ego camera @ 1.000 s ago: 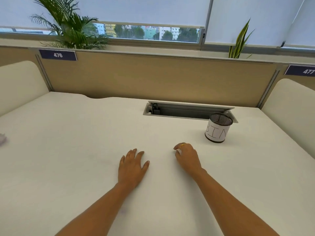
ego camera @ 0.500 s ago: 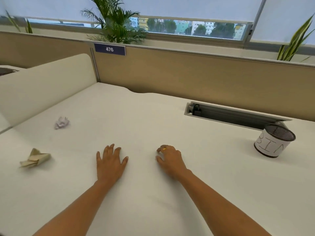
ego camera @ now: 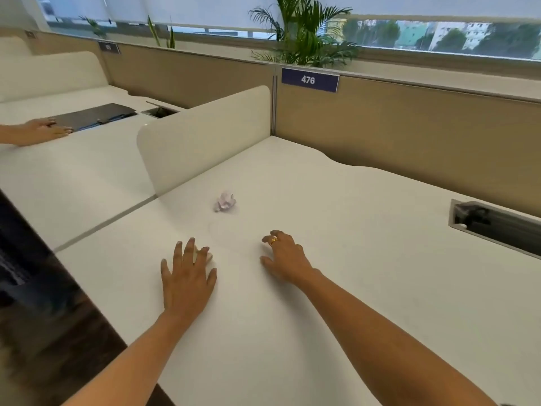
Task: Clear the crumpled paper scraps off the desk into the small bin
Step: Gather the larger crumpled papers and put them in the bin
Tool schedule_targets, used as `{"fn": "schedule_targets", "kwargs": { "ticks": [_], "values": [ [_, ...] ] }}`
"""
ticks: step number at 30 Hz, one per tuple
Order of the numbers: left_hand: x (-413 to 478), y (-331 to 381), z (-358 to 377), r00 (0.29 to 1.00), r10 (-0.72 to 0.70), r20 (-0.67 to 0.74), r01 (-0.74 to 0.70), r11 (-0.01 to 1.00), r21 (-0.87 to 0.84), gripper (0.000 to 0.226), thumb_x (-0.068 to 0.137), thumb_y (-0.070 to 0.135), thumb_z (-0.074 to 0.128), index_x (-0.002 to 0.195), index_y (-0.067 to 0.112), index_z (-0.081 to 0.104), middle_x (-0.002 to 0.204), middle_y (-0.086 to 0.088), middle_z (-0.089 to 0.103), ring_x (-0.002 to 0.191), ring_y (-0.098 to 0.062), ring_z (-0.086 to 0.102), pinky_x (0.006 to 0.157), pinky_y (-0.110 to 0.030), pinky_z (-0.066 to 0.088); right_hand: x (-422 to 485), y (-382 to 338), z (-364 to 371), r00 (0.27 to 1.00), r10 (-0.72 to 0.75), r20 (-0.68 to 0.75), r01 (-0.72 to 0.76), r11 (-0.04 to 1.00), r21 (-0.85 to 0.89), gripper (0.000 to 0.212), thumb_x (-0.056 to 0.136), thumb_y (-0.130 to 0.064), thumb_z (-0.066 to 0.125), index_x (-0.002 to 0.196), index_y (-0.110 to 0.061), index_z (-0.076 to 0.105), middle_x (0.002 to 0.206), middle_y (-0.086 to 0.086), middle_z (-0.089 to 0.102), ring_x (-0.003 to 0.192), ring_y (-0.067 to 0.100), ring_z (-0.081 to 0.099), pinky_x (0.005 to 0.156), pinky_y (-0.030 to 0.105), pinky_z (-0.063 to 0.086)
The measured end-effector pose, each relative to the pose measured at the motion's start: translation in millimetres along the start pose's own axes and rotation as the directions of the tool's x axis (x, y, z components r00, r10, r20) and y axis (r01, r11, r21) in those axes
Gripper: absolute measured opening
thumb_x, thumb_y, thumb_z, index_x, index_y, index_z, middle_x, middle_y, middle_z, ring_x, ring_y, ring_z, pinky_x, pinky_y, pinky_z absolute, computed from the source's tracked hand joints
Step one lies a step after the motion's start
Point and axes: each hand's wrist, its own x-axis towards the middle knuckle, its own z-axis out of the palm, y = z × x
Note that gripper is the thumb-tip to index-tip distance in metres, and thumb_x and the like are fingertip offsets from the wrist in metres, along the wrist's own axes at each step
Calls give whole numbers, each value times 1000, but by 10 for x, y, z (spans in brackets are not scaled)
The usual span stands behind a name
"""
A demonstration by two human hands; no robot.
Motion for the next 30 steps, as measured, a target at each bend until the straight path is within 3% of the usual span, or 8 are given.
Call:
{"fn": "schedule_targets", "kwargs": {
  "ticks": [6, 11, 16, 23, 26, 30],
  "values": [
    [313, -290, 63, 999, 23, -26, -28, 982, -188, 43, 81, 16, 64, 122, 10, 54, 141, -16, 43, 120, -33, 50, 83, -46, 51, 519, -344, 65, 999, -33, 20, 33, 999, -18, 56, 92, -27, 52, 142, -18, 28, 155, 7, 15, 142, 26, 18, 110, 46, 31],
    [514, -476, 136, 998, 50, -46, -62, 948, -311, 32, 79, 8, 65, 111, 9, 61, 128, -21, 48, 94, -40, 55, 77, -45, 50, 890, -544, 82, 999, -53, 1, 53, 998, -26, 63, 91, -26, 54, 145, -19, 22, 156, 11, 11, 140, 32, 20, 108, 47, 36],
    [570, -519, 223, 996, 36, -84, -67, 914, -401, 16, 83, 11, 63, 99, 11, 63, 127, -20, 47, 90, -38, 55, 76, -43, 46, 1222, -696, 56, 995, -98, -35, 97, 995, -36, 64, 90, -25, 56, 145, -22, 23, 156, 11, 11, 140, 34, 21, 108, 47, 36],
    [569, -514, 249, 991, 37, -128, -87, 905, -416, 12, 88, 14, 58, 98, 11, 63, 129, -19, 46, 89, -37, 54, 80, -45, 49, 1555, -823, 111, 997, -73, 36, 78, 986, -147, 64, 92, -26, 52, 146, -28, 19, 159, 4, 1, 145, 31, 6, 111, 50, 32],
    [563, -511, 260, 991, 38, -128, -90, 900, -426, 12, 89, 14, 56, 98, 11, 62, 131, -18, 46, 93, -37, 53, 84, -44, 47, 1626, -822, 171, 991, -67, 114, 89, 976, -197, 56, 95, -29, 45, 146, -25, 21, 158, 3, 10, 145, 30, 8, 113, 50, 28],
    [568, -505, 277, 990, 41, -137, -98, 896, -433, 11, 90, 15, 55, 98, 12, 62, 132, -17, 46, 94, -36, 52, 84, -43, 46, 1601, -804, 207, 988, -68, 140, 88, 986, -143, 45, 98, -31, 40, 141, -19, 34, 154, 9, 24, 138, 32, 27, 110, 45, 34]
  ]
}}
